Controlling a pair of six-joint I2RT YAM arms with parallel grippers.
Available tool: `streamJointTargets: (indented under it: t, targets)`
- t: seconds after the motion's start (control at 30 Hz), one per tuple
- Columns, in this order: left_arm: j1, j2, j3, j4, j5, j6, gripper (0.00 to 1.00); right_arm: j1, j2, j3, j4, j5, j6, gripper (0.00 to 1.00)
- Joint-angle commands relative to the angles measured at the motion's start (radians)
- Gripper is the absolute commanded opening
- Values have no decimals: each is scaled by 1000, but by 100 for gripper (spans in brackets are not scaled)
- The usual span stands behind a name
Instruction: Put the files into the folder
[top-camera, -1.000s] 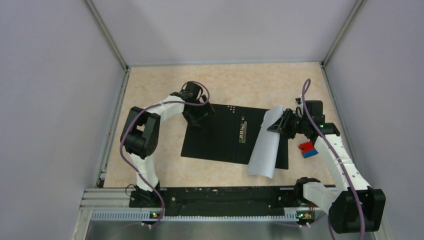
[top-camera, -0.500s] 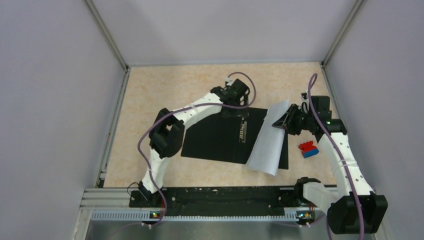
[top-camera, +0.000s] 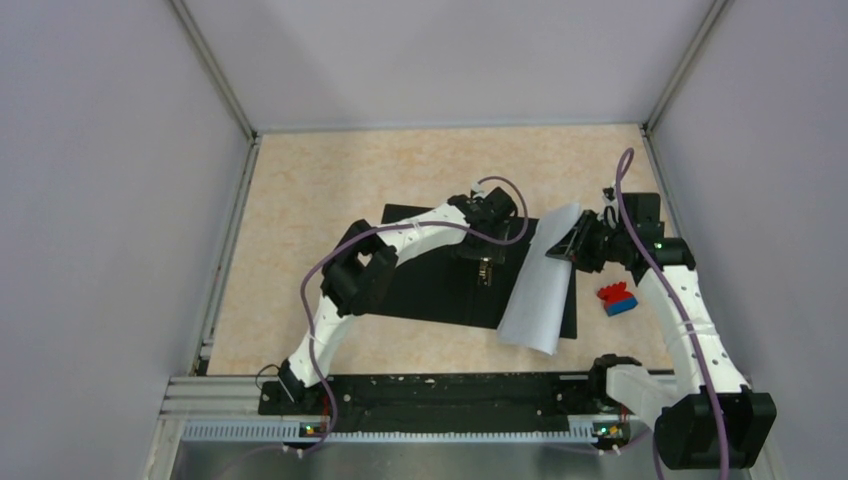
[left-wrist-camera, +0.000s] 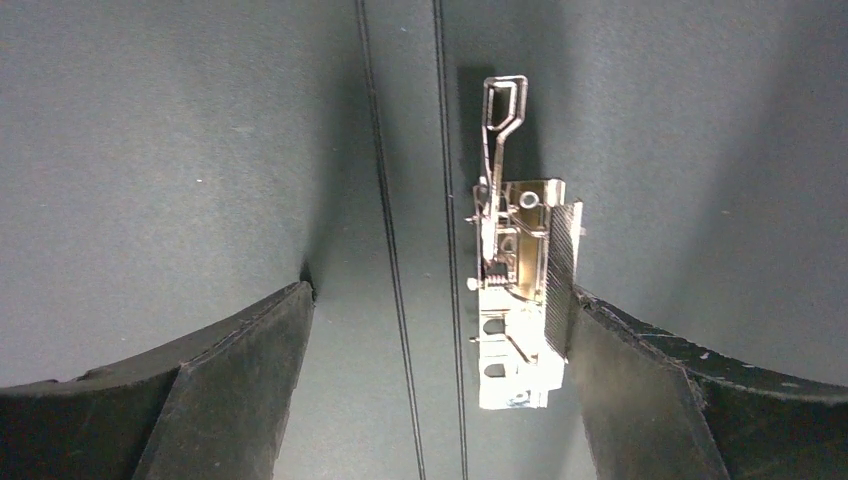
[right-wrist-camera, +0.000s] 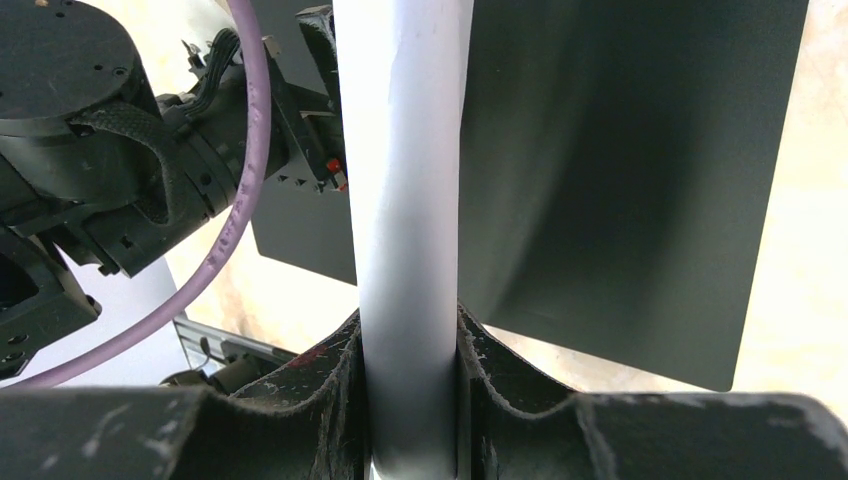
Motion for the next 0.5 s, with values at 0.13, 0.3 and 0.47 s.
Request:
streamJointTargets:
  t: [0.13, 0.3, 0.47]
  targets:
    - [13, 25, 11, -62, -156, -18, 99, -10, -9, 44, 18, 2, -19, 29]
    - [44, -35, -102, -18, -145, -30, 99, -10, 13, 36, 60, -27, -10, 29]
    - [103, -90, -212, 28, -102, -43, 99, -10, 54, 48, 107, -69, -3, 29]
